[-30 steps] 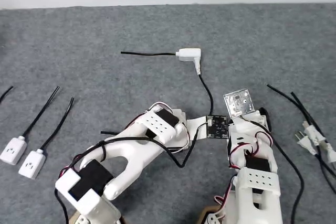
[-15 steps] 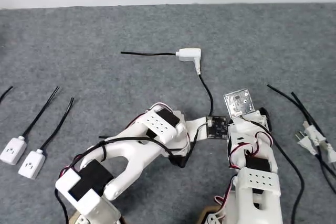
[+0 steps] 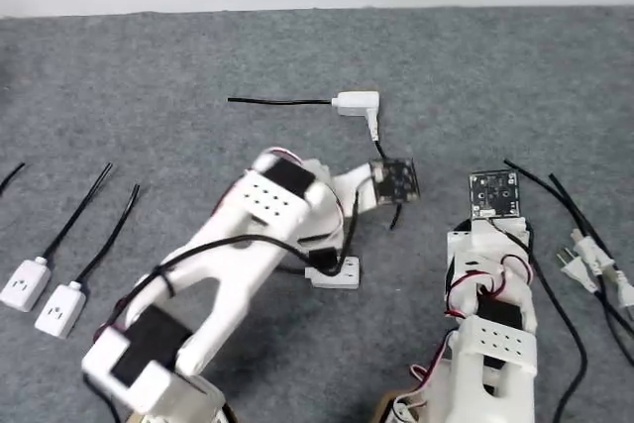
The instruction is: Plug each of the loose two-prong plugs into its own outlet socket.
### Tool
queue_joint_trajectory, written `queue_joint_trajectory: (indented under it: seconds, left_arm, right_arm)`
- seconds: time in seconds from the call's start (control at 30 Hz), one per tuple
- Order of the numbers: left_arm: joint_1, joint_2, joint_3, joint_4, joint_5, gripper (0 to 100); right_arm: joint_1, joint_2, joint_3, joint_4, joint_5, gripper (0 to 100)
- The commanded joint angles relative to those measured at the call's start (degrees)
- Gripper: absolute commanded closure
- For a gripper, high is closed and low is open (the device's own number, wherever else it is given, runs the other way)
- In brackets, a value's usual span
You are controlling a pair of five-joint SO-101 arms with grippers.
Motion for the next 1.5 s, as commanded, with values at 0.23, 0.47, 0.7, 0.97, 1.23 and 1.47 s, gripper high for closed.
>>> queue_joint_trajectory:
  seconds: [0.23,0.47,0.7,0.97,1.23,1.47]
  left_arm:
    - [-9.41,-21.80,-2.59,5.10,17.23,67]
    - [-21.45,-35.34,4.62,1.41,32.79,67]
    - [-32.09,-53.71,28.88,-13.80,35.78,67]
    - [-36.31,-51.96,43.74,-27.16,39.03,67]
    - [-32.97,-44.92,50.86,-34.99,40.79,67]
    - [-31.91,-44.48,54.99,-40.97,37.54,67]
  right_arm:
    - [-3.03,-0.92,1.58,-8.31,-0.18,76.4]
    - [-3.30,-0.92,1.76,-7.69,-0.09,76.4]
    - [-2.95,-1.01,1.85,-6.55,-0.09,76.4]
    - [-2.95,-0.92,-16.88,22.02,-0.26,76.4]
    - [7.08,-0.22,-42.11,46.64,11.43,76.4]
    - [15.60,3.38,-48.35,52.35,26.20,76.4]
